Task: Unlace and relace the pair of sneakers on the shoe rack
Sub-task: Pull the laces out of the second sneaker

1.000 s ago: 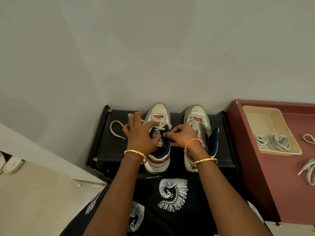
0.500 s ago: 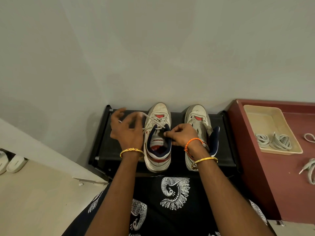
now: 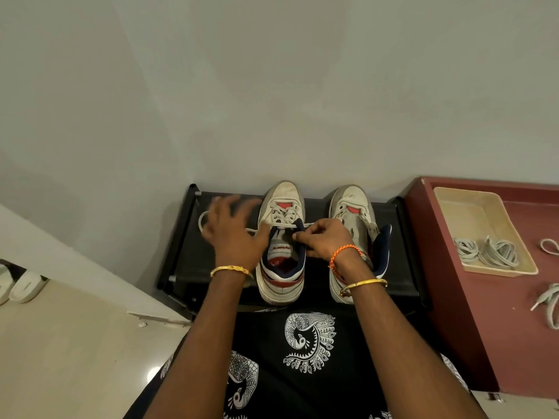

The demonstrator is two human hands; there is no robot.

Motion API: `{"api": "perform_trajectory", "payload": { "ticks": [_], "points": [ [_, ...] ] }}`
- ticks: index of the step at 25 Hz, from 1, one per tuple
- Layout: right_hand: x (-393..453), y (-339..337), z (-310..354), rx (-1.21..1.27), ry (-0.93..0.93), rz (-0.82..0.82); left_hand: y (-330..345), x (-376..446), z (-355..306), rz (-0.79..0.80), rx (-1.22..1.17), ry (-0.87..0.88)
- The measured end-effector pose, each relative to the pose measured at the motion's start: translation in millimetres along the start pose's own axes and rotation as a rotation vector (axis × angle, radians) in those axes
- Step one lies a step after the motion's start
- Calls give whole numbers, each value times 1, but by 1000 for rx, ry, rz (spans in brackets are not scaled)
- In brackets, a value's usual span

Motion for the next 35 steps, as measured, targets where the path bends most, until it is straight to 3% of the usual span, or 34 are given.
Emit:
{"api": "perform_trajectory", "payload": {
  "ticks": [3,10,12,15,17,19,23,25,28,32,35],
  "points": [
    [0,-2,0,-41,-29,-24,34,-19,-29,182,151,267],
    [0,-1,0,-56,-37,-32,34,-16,-28,102,219,226],
    [0,-2,-1,-45,-30,-27,13,-9,-20,-29,111,112],
    [1,-1,-2,-47,-20,-10,-31,3,18,-346,-67,-236],
    [2,1,-2,-40,-36,-16,-48,0,44,-449,-52,-438],
    [-1,3,2,-63,-122,-44,-45,-2,53,-368,-39,-486],
    [-18,15,24,-371,-570,-192,2,-7,21,107,40,-171],
    [-23,28,31,-563,-694,-221,25,-15,9,250,88,-74],
    [-18,40,34,-847,-695,-260,37,-21,3,238,-3,-81],
    [-18,38,44,-799,-755,-276,37,-23,6,174,17,-69],
    [-13,35,45,-751,-688,-223,36,-26,6,143,12,-97]
  ]
}}
Point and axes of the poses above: each hand's wrist, its own x-axis towards the middle knuckle, its own y-axis out of the palm, z = x × y, the point moved 6 cm from there along x, towards the middle knuckle, and after that the axes turned 8 degrees about -z, right-handed, at the moved point
